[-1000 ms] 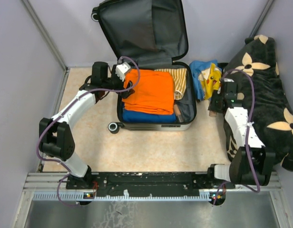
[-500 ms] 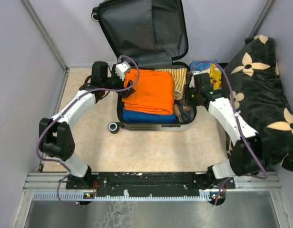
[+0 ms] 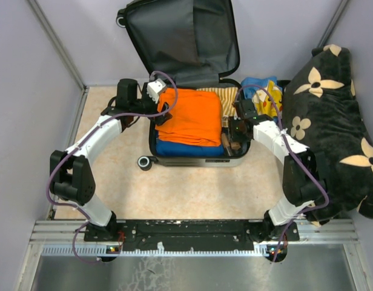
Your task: Pack the luggage
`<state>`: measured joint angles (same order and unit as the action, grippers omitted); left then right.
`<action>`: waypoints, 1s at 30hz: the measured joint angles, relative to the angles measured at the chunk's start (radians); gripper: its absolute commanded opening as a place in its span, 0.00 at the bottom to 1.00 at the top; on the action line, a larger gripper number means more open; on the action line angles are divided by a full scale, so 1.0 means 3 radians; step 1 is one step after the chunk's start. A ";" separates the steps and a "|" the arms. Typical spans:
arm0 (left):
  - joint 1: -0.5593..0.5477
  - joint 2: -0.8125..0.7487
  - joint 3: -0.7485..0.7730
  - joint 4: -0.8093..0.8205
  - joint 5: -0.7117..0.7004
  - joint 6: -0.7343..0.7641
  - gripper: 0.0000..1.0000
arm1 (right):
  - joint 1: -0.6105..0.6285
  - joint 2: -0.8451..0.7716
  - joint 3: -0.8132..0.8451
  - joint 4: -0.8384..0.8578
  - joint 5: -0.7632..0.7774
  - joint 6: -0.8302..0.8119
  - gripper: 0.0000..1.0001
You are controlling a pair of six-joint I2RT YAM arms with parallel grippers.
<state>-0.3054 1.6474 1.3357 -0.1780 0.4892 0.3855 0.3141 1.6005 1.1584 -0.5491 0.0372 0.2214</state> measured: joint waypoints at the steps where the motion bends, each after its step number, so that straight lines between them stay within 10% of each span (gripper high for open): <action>1: 0.0000 0.0000 0.0000 0.0000 0.0001 0.0000 1.00 | 0.0001 0.0023 -0.0001 0.0008 0.0008 -0.0001 0.52; 19: 0.0000 0.0000 0.0000 -0.0001 0.0004 -0.0001 1.00 | -0.0018 -0.0743 0.0186 0.0009 -0.0118 -0.0139 0.85; 30: -0.0001 0.0000 0.0001 -0.0003 0.0019 0.0000 1.00 | -0.0916 -0.0763 0.0150 0.0111 0.0298 -0.0106 0.99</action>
<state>-0.3058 1.6474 1.3361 -0.1787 0.4950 0.3855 0.0395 1.3716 1.2034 -0.5159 0.1265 0.1898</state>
